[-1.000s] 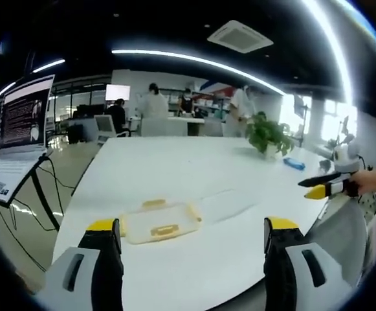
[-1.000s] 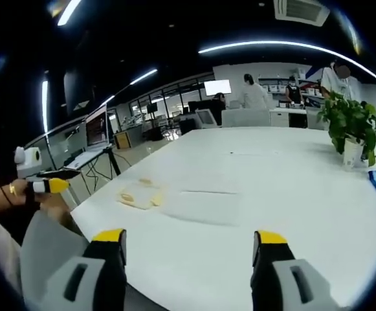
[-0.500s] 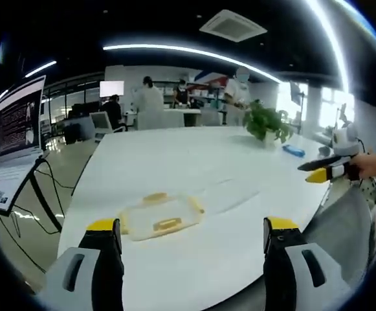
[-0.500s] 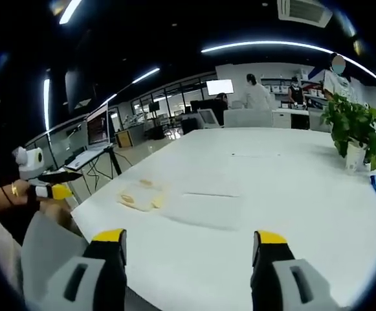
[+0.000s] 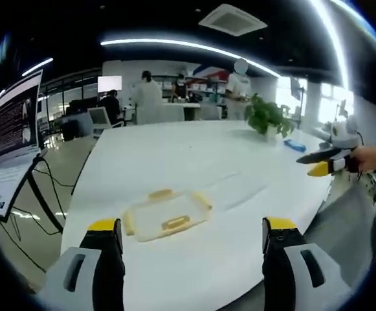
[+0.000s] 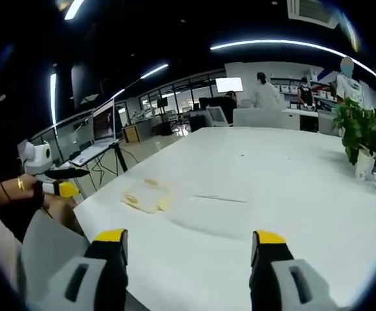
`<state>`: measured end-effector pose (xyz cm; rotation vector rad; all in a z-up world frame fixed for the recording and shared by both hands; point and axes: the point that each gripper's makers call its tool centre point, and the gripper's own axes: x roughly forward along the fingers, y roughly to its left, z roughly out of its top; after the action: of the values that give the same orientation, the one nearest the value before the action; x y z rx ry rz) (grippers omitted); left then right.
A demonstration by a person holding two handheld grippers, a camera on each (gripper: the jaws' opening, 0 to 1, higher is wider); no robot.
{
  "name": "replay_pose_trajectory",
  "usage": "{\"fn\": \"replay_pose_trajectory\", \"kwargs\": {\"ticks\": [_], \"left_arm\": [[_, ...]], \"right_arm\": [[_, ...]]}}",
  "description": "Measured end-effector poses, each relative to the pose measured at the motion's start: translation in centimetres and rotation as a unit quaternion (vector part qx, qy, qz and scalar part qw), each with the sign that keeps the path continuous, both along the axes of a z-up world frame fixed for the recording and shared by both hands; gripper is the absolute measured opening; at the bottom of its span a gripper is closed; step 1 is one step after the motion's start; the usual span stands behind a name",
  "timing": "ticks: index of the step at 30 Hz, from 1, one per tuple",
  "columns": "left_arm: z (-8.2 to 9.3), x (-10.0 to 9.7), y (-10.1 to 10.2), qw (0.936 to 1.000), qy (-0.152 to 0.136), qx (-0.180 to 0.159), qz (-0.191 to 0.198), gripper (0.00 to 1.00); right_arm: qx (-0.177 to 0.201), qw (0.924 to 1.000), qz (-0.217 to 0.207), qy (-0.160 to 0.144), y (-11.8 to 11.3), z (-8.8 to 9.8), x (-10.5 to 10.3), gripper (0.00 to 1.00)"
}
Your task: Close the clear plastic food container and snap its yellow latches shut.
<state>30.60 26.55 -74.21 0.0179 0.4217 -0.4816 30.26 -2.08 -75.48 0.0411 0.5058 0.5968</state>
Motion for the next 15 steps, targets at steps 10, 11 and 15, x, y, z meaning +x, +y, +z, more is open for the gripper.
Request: {"fn": "replay_pose_trajectory", "kwargs": {"ticks": [10, 11, 15], "left_arm": [[-2.1, 1.5, -0.3, 0.9973, 0.022, 0.056, -0.043, 0.87], [-2.0, 1.7, -0.4, 0.9978, 0.022, 0.047, -0.041, 0.87], [-2.3, 2.5, -0.3, 0.9977, 0.032, 0.042, -0.042, 0.86]], "right_arm": [[-0.009, 0.9997, 0.024, 0.003, 1.2, 0.1, 1.9, 0.77], [-0.01, 0.9996, 0.027, 0.004, 1.3, 0.1, 2.1, 0.77], [-0.028, 0.9984, 0.045, 0.022, 2.1, -0.8, 2.8, 0.77]]}}
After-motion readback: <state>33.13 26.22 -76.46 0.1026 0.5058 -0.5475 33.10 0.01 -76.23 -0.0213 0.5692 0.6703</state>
